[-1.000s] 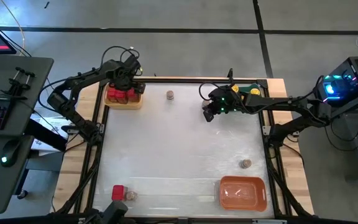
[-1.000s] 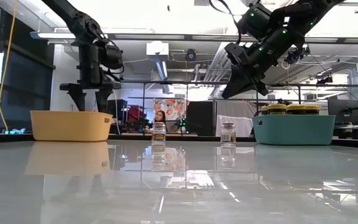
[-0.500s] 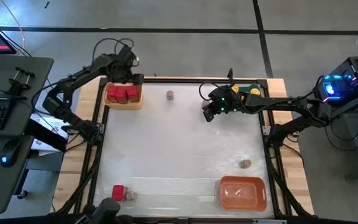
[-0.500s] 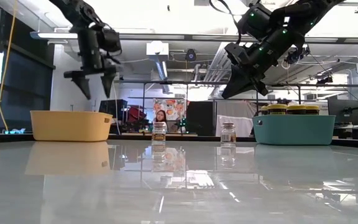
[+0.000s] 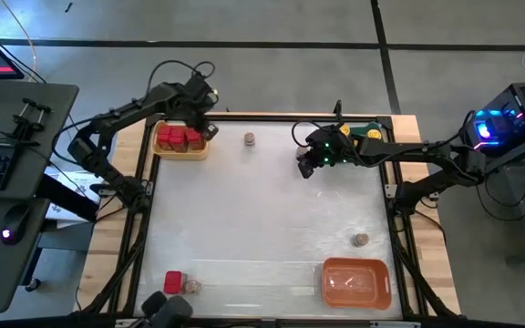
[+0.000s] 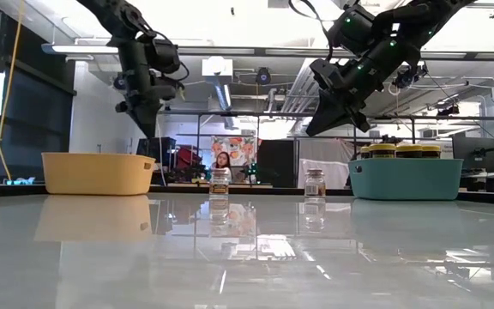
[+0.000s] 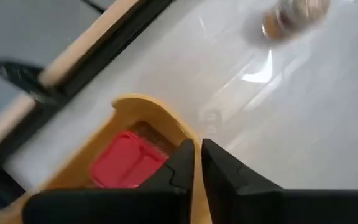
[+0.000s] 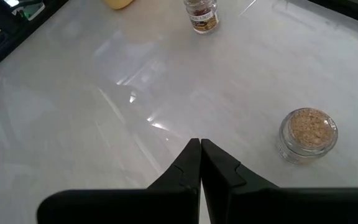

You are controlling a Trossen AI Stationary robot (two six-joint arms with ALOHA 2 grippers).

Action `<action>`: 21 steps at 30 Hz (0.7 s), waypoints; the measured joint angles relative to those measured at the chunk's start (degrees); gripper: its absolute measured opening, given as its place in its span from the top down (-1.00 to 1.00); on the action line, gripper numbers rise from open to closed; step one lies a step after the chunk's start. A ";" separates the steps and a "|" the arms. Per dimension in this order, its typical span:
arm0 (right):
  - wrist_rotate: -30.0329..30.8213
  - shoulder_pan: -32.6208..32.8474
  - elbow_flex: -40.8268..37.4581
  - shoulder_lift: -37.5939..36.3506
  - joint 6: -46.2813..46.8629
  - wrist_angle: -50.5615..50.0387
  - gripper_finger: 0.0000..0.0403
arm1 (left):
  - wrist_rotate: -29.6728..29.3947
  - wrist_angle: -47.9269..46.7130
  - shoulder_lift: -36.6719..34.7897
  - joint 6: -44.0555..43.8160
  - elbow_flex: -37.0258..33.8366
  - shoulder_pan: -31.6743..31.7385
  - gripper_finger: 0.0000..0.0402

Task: Sort spices by type
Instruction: Put the top red seasoning can into the yellow bin

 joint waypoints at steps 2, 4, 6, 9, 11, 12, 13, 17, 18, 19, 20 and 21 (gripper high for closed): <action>0.01 0.00 0.00 0.00 0.15 0.00 1.00 | -0.08 -0.79 0.01 9.19 0.00 0.45 0.97; 0.01 0.00 0.00 0.00 0.15 0.01 1.00 | -0.06 -1.24 0.08 17.97 0.00 1.03 0.99; 0.01 0.00 0.00 0.00 0.17 0.02 1.00 | 0.02 -1.26 0.41 25.24 0.00 1.14 0.99; 0.01 0.00 0.00 0.00 1.20 0.09 1.00 | 0.11 -1.28 1.58 32.22 0.00 1.12 1.00; 0.10 0.00 0.00 0.00 1.48 0.21 1.00 | 0.18 -1.52 3.15 33.90 0.00 1.11 1.00; 0.15 0.00 -0.01 0.00 1.49 0.25 1.00 | 0.24 -1.64 4.22 34.02 0.00 1.07 1.00; 0.18 0.00 0.00 0.00 1.52 0.26 1.00 | 0.22 -1.66 5.35 34.06 -0.02 0.99 1.00; 0.18 0.00 0.00 0.00 2.76 0.24 1.00 | -2.56 -0.61 8.33 32.86 -0.03 0.68 1.00; 0.20 0.00 0.00 0.00 2.99 0.24 1.00 | -2.56 -0.78 8.75 32.60 -0.02 0.61 1.00; 0.20 0.00 0.00 0.00 2.97 0.24 1.00 | -2.59 -1.18 9.07 32.72 -0.04 0.61 1.00; 0.21 0.00 0.00 0.00 2.97 0.24 1.00 | -2.73 -1.44 9.33 33.27 -0.04 0.62 1.00; 0.21 0.00 0.00 0.00 2.94 0.24 1.00 | -3.18 -1.66 9.55 33.79 -0.04 0.61 1.00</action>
